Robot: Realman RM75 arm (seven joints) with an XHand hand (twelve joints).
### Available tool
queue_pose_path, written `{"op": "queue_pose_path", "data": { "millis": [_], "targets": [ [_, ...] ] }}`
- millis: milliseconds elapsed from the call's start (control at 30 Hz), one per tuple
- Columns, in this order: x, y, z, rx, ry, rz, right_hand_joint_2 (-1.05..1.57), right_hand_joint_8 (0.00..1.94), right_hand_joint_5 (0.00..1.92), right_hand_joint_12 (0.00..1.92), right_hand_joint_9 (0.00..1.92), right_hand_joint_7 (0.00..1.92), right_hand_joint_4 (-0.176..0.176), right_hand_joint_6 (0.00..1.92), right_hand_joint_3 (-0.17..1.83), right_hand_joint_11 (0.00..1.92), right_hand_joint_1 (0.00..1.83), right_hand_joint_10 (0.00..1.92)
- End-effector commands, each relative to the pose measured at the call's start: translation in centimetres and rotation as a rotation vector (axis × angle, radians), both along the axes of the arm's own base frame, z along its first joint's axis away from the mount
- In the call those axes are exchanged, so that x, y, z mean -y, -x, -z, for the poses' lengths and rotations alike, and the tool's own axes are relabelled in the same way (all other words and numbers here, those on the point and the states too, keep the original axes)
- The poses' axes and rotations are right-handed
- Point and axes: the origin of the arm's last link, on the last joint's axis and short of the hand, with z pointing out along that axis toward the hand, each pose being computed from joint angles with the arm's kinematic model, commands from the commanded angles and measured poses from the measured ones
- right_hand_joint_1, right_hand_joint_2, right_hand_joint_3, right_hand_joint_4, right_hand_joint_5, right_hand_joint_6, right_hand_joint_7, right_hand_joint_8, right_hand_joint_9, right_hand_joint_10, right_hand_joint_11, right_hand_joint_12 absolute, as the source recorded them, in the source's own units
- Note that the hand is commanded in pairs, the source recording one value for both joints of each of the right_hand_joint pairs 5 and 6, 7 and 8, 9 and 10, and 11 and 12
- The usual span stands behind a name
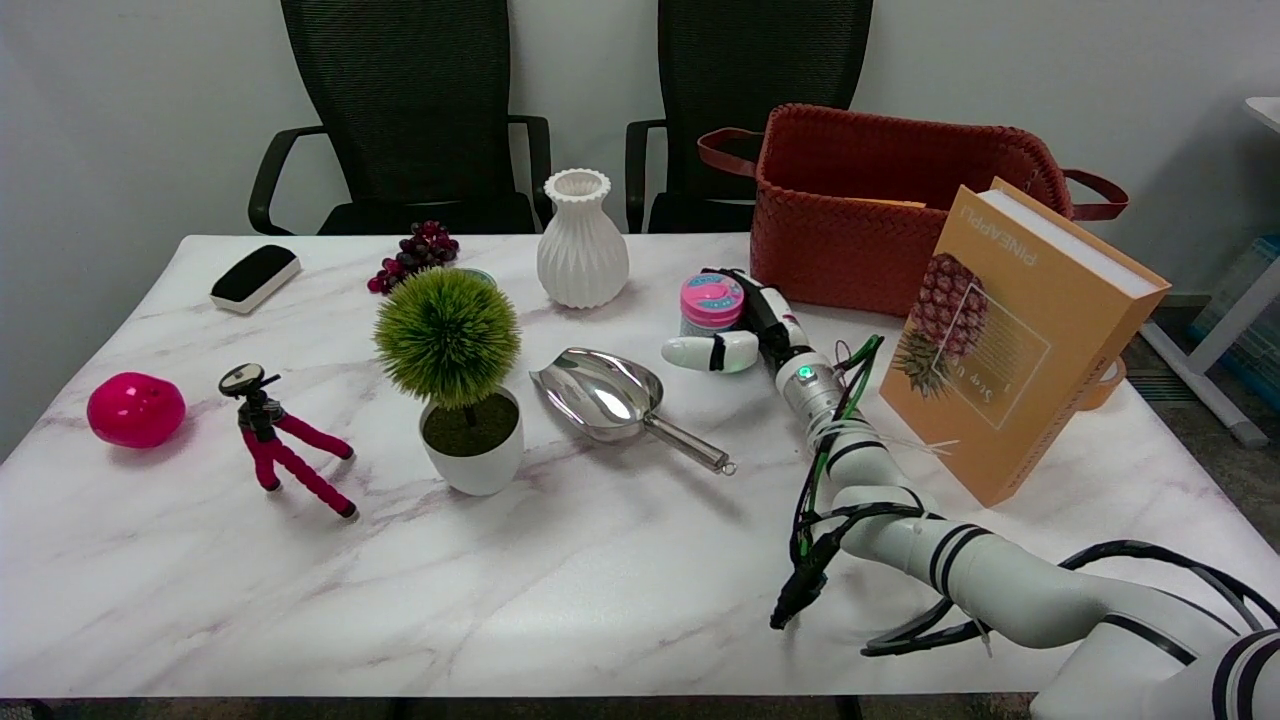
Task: Pick up the pink gum jar.
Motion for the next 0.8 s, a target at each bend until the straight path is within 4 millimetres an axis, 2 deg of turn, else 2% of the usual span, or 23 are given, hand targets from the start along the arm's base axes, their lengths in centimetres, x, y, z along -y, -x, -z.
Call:
{"op": "queue_pose_path", "data": {
  "millis": [33,100,200,300,400,667,800],
  "targets": [
    [0.20,0.22,0.20,0.005,0.001,0.013,-0.25,0.82,0.51,1.20,0.29,0.82,0.000,0.51,0.51,1.20,1.08,0.29],
    [0.20,0.19,0.21,0.006,0.001,0.011,-0.23,0.96,0.57,1.34,0.35,0.96,0.000,0.57,0.58,1.34,1.08,0.35],
    [0.15,0.21,0.18,0.010,0.003,0.011,-0.22,1.02,0.61,1.43,0.42,1.02,0.000,0.61,0.66,1.43,1.08,0.42],
    [0.17,0.17,0.20,0.011,0.003,0.010,-0.20,1.09,0.67,1.54,0.59,1.09,0.000,0.67,0.75,1.54,1.08,0.59],
    [0.11,0.23,0.15,0.011,0.005,0.011,-0.18,1.17,0.74,1.62,0.76,1.17,0.000,0.74,0.87,1.62,1.08,0.76],
    [-0.01,0.35,0.02,0.009,0.009,0.011,-0.10,1.31,0.93,1.73,0.95,1.31,0.000,0.93,1.12,1.73,1.06,0.95],
    [-0.02,0.35,-0.04,0.007,0.010,0.010,0.02,1.46,1.05,1.82,1.10,1.46,0.000,1.05,1.14,1.82,1.04,1.10]
  ]
}}
